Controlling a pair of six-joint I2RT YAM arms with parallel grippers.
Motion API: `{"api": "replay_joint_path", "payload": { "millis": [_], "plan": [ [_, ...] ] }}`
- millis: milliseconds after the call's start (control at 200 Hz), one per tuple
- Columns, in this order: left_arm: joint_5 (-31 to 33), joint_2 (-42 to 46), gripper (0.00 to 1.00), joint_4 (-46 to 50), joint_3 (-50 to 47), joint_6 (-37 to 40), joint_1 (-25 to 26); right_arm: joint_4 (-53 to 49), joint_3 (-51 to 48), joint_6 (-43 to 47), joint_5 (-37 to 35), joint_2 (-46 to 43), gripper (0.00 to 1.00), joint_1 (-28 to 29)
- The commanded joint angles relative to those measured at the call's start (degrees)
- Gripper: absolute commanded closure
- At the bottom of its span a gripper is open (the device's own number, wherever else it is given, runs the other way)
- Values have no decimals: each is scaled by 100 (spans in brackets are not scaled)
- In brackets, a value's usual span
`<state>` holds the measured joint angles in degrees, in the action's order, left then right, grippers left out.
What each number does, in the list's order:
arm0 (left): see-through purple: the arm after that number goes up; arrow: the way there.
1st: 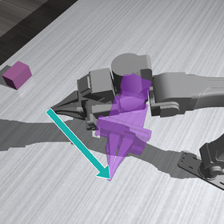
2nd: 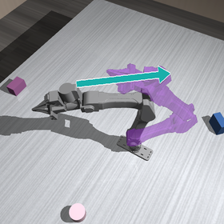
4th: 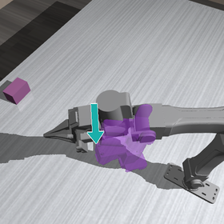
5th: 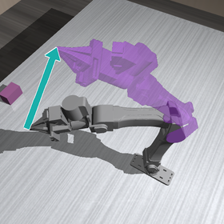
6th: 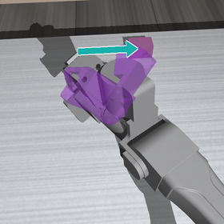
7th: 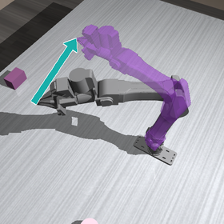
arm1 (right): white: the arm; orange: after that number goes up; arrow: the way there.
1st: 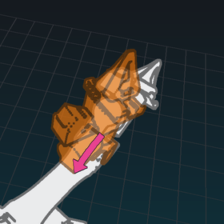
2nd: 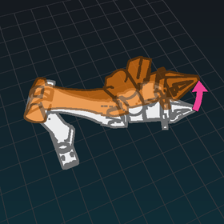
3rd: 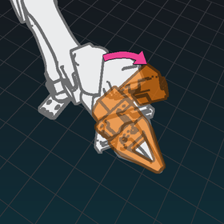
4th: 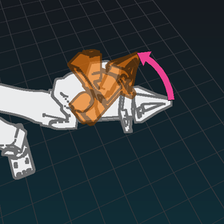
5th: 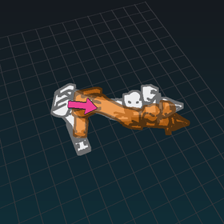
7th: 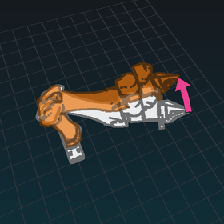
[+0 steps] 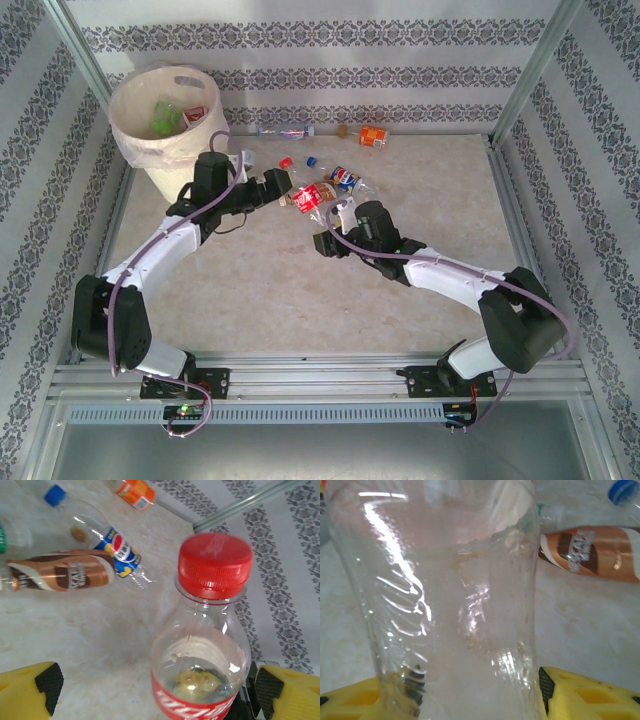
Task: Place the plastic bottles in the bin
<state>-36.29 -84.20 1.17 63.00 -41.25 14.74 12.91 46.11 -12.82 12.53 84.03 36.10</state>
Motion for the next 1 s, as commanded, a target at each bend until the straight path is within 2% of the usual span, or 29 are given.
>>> {"api": "replay_joint_path", "payload": {
  "millis": [0,175,265,345,520,645,744,809,894,994],
  "plan": [
    [-289,-94,0,-842,49,-88,217,498,311,-327,539,168,53,-30],
    [143,-272,0,-281,392,527,548,671,538,-442,634,355,52,-18],
    [212,-409,0,-117,503,483,600,706,665,-434,654,449,52,7],
    [274,-487,0,-342,473,327,612,738,777,-381,675,562,52,66],
    [281,-639,31,-607,545,131,602,757,1000,-364,815,720,48,91],
    [348,-651,42,-838,509,-27,602,635,1035,-228,1000,677,35,72],
    [491,-632,43,-1005,440,-128,594,499,1039,-181,1172,570,16,16],
    [670,-593,44,-947,458,-106,552,487,971,-168,1195,444,8,-41],
    [833,-555,45,-935,483,-136,474,448,894,-179,1277,222,2,-143],
    [855,-563,45,-931,565,-122,389,350,816,-168,1304,-72,2,-283]
  ]
}}
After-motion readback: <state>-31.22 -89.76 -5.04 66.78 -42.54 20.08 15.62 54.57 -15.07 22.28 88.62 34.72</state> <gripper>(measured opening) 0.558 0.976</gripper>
